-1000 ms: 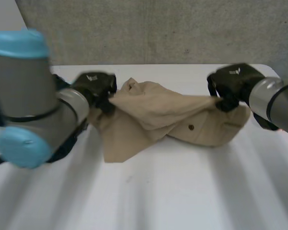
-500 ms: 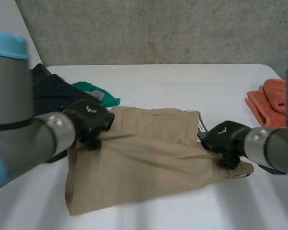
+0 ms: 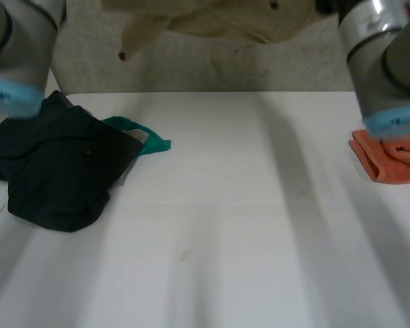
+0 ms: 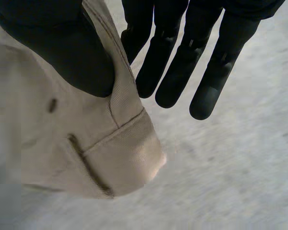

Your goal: Fold the laundry.

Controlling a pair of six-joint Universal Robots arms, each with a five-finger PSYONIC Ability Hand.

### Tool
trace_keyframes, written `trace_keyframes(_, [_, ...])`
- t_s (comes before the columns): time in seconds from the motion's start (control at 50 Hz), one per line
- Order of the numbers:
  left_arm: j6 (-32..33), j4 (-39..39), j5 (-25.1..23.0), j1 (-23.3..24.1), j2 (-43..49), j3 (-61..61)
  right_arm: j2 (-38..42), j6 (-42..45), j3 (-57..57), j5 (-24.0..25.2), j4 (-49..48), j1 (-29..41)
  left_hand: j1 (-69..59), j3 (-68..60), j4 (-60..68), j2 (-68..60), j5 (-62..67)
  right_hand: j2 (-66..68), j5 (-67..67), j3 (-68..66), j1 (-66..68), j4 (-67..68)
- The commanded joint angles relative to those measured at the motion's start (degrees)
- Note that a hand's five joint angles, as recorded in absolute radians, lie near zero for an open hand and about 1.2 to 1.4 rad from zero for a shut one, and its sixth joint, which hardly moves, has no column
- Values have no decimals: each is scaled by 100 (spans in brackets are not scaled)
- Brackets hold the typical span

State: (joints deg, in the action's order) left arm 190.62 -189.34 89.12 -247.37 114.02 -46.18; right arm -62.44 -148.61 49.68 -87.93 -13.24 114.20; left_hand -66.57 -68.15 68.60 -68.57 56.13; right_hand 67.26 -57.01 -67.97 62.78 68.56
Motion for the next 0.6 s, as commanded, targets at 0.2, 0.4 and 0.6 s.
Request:
trace_keyframes(0.2, [493,134,-106,118,1131,-3415,1120,736,2792,839,401,-205,-1343,-1185,1140,-1143,1387,1274,-1299,-1203,1722,1144])
trace_keyframes(0.4, [1320,723,202,286,587,-3582,436,492,3320,637,1068,-302,4139,4297,-4341,4338,-4095,-1484,1459,1555,-1036,-1614])
trace_keyframes(0.6, [1355,916,483,233,-37,-4214,-145,-151,3531,593,1929,-337,4006,4164,-4209,4206,-3962,-3186,3161,3257,-2738,-3316])
